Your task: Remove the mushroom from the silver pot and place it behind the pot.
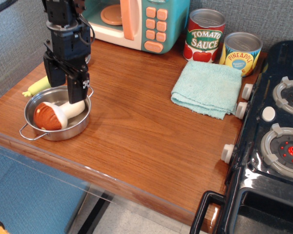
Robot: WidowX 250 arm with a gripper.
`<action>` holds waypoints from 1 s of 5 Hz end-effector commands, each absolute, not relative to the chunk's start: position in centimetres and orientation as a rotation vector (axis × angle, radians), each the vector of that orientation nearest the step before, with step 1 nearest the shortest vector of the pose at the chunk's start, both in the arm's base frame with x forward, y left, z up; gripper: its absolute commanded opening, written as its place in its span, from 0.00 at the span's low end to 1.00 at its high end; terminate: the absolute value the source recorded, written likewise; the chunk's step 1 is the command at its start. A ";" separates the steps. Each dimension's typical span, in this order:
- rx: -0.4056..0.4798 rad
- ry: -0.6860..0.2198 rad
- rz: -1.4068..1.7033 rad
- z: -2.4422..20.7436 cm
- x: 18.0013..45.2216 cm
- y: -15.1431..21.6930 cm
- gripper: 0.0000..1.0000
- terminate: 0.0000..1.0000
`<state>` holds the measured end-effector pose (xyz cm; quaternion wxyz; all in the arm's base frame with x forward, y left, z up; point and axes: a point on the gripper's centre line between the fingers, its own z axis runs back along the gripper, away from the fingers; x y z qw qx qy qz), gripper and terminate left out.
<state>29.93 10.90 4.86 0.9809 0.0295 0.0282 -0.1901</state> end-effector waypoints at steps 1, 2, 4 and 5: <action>0.085 0.087 -0.377 4.2 29.8 10.4 1.00 0.00; 0.089 0.099 -0.351 3.7 29.9 10.5 1.00 0.00; 0.099 0.110 -0.304 3.4 30.0 10.6 0.00 0.00; 0.110 0.098 -0.289 4.6 29.9 10.6 0.00 0.00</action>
